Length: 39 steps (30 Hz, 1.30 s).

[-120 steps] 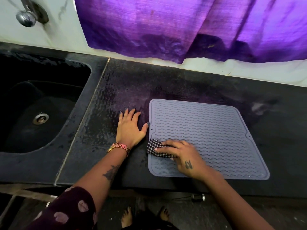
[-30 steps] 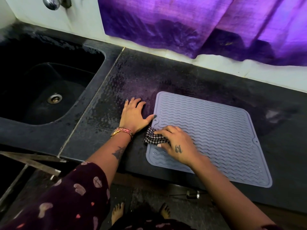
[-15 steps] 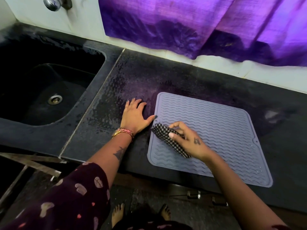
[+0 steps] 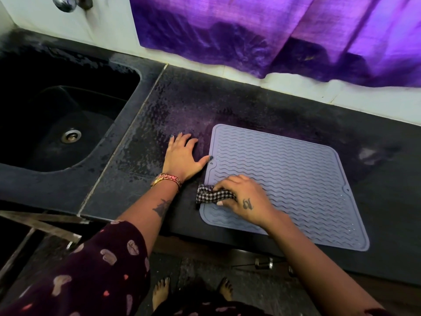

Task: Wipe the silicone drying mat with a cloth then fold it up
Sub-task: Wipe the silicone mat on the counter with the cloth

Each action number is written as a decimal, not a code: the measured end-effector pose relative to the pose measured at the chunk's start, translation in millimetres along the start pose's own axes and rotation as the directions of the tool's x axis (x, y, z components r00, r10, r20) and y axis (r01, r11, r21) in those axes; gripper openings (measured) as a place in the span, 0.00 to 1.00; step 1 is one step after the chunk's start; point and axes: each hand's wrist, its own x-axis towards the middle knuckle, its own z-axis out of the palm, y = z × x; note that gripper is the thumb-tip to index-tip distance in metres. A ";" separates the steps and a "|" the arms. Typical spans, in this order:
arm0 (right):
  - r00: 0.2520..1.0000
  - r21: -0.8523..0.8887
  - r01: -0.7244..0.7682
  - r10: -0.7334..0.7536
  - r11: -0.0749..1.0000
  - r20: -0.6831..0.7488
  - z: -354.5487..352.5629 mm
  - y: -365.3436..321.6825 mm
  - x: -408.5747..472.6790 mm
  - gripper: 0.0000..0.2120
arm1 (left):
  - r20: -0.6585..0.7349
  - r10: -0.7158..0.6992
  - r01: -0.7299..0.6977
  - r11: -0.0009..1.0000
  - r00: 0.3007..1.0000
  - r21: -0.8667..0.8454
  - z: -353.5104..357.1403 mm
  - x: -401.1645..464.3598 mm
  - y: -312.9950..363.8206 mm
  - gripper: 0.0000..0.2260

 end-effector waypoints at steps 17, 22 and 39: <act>0.941 0.768 -0.308 0.298 0.562 0.159 -17.1 24.4 -13.7 0.07 | 0.017 -0.003 0.003 1.000 1.000 0.009 -0.1 -0.1 0.9 0.32; 0.960 0.118 -0.272 0.278 0.955 -0.039 3.9 15.0 -2.3 0.19 | 0.017 -0.007 0.006 1.000 1.000 0.016 -0.8 -0.1 1.0 0.32; 0.982 0.006 -0.022 0.020 1.000 0.187 -0.2 22.5 -22.2 0.24 | 0.004 -0.003 0.003 1.000 1.000 0.012 0.1 -1.7 0.9 0.32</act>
